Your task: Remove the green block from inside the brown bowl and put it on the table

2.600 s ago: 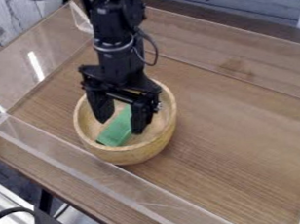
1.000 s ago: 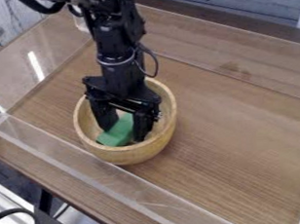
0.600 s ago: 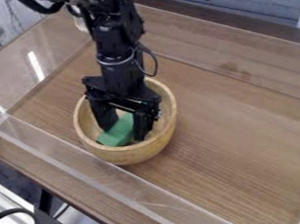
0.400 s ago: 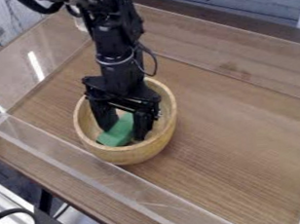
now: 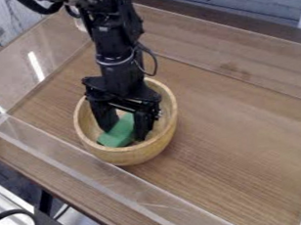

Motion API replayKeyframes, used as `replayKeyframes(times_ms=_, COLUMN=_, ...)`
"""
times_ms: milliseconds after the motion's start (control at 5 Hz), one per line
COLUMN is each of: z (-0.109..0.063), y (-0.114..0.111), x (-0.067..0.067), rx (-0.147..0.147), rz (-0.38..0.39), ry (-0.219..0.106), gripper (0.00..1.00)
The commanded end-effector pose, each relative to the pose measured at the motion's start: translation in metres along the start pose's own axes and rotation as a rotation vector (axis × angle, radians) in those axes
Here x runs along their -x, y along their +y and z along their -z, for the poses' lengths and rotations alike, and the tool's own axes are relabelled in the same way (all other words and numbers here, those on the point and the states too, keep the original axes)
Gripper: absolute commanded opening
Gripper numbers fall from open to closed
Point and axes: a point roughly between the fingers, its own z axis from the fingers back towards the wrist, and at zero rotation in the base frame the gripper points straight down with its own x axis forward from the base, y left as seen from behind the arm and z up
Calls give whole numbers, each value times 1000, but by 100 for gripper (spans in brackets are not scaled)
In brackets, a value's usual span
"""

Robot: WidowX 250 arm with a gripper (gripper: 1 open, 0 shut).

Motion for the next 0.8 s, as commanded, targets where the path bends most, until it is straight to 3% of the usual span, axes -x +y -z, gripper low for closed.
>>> replayKeyframes(times_ms=0, z=-7, y=1, x=-8, rx=2, rz=3, ry=-39, gripper=100)
replayKeyframes(times_ms=600, z=-9, y=2, x=-11, rx=11, rz=-7, ry=-53, gripper=100)
